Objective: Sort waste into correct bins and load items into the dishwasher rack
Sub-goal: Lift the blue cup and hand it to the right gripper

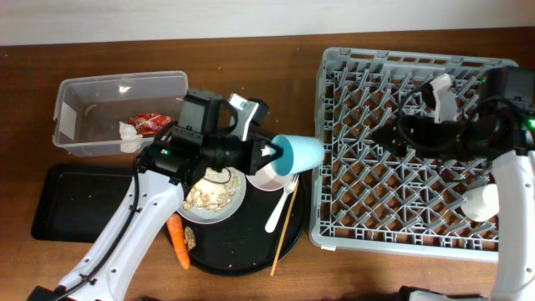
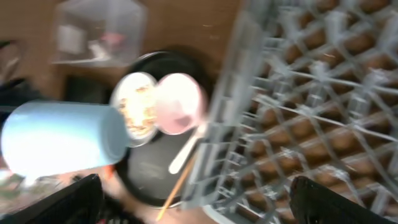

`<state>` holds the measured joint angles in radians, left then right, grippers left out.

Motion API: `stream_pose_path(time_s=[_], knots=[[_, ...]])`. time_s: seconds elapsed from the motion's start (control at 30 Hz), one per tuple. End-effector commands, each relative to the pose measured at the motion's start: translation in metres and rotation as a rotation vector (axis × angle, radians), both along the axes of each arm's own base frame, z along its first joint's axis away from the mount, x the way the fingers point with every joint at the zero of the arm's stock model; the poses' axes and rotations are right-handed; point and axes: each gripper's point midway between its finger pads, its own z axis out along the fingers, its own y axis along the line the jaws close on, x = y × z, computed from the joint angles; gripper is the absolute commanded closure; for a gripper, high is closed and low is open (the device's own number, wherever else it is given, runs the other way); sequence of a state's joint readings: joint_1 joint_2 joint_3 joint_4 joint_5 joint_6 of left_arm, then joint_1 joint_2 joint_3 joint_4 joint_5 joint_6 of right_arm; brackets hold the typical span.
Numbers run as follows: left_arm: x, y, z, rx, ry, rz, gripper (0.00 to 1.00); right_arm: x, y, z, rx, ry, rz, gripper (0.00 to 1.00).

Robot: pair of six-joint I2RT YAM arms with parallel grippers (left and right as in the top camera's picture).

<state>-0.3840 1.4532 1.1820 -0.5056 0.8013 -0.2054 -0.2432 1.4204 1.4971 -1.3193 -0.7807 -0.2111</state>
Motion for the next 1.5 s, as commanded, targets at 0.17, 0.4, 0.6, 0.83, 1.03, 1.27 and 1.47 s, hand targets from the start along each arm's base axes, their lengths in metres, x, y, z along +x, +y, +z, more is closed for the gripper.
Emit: stream_pose_path(time_s=[0.17, 0.4, 0.6, 0.83, 1.03, 1.27, 1.47], knots=[[-0.006, -0.026, 0.004, -0.169, 0.010, -0.202, 1.00, -0.015, 0.048, 0.034, 0.186, -0.161, 0.246, 0.02], [-0.015, -0.033, 0.008, -0.252, 0.045, -0.295, 1.00, -0.022, 0.066, 0.034, 0.183, -0.171, 0.319, 0.02], [-0.025, -0.040, 0.030, -0.344, 0.023, -0.379, 1.00, -0.024, 0.073, 0.035, 0.185, -0.171, 0.345, 0.02], [-0.041, -0.060, 0.063, -0.441, -0.041, -0.499, 1.00, -0.035, 0.095, 0.038, 0.216, -0.174, 0.426, 0.02], [-0.039, -0.064, 0.065, -0.440, -0.068, -0.494, 1.00, -0.044, 0.112, 0.041, 0.240, -0.173, 0.487, 0.05], [-0.020, -0.057, 0.062, -0.417, -0.089, -0.414, 1.00, -0.045, 0.112, 0.041, 0.240, -0.170, 0.485, 0.08], [-0.002, -0.051, 0.058, -0.390, -0.102, -0.328, 1.00, -0.046, 0.112, 0.042, 0.247, -0.167, 0.486, 0.11]])
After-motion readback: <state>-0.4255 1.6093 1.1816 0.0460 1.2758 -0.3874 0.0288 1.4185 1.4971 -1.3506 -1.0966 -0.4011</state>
